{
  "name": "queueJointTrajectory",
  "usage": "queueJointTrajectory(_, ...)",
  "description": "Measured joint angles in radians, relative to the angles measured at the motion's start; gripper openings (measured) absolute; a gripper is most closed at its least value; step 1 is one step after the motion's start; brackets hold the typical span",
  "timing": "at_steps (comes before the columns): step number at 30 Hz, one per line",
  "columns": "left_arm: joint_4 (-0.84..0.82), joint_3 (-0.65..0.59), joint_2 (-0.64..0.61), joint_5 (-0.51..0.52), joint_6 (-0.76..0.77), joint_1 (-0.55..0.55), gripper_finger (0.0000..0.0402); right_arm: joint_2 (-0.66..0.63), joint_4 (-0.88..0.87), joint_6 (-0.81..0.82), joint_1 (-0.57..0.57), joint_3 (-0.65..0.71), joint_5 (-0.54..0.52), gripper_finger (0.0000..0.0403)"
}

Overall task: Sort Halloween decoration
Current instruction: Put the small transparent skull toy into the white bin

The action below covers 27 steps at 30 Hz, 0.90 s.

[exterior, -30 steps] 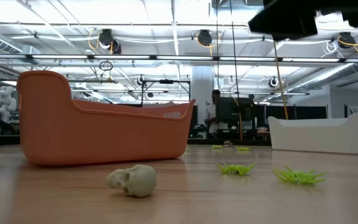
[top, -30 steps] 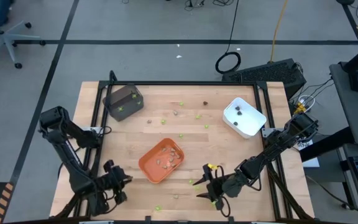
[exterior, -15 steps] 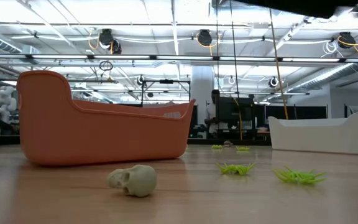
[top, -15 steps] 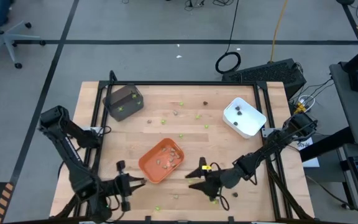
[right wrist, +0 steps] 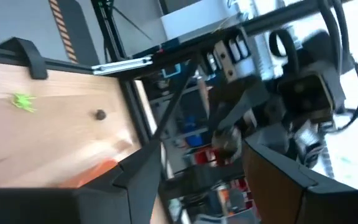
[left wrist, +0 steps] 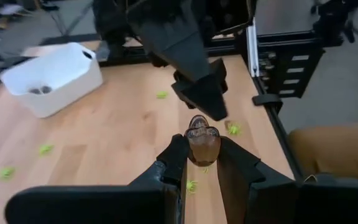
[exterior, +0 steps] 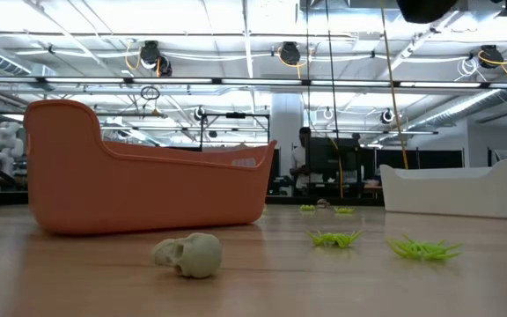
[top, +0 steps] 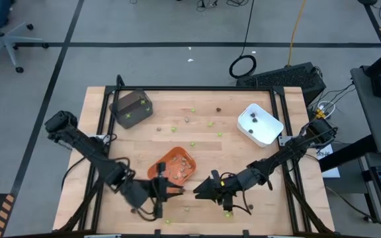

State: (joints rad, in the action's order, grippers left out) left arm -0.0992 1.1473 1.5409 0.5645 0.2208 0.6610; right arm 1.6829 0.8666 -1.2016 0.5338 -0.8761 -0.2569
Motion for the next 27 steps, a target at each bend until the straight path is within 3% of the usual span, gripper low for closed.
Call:
queueJointTrajectory(10, 0.045, 0.0, 0.065, -0.238, -0.001, -0.145, 0.0059, 0.0, -0.018, -0.056, -0.042, 0.0, 0.001, 0.0208)
queueJointTrajectory(19, 0.088, 0.0, 0.091, -0.255, 0.008, -0.172, 0.0059, 0.001, -0.108, -0.044, -0.074, 0.0, 0.031, 0.0202)
queueJointTrajectory(27, 0.091, 0.0, 0.091, -0.256, 0.022, -0.171, 0.0059, 0.001, -0.111, -0.056, -0.097, 0.0, 0.103, 0.0137)
